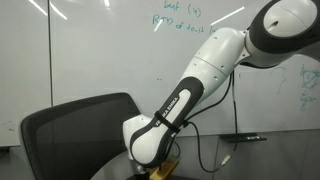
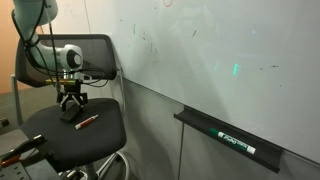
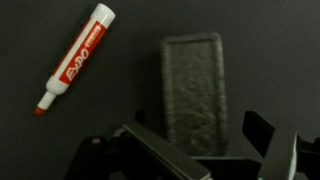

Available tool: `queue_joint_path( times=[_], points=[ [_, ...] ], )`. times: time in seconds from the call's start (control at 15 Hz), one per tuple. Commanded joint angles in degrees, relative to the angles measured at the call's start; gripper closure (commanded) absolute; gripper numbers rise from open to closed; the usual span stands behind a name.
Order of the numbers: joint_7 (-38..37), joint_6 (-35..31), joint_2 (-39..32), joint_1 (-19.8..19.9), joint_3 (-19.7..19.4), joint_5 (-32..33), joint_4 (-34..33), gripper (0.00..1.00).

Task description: Use the duster to erase some of the writings at the bottom of the whiteboard

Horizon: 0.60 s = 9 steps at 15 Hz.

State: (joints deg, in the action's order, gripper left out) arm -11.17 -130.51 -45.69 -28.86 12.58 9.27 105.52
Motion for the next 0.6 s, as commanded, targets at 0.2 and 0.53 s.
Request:
queue_joint_path(
  times=[0.2,0.53],
  points=[
    [-3.21,1.14,6.97,-2.20,-1.94,3.40,5.99,0.00],
    [-1.98,2.40,7.39,-1.55,-1.35,3.93,6.45,0.00]
  ],
)
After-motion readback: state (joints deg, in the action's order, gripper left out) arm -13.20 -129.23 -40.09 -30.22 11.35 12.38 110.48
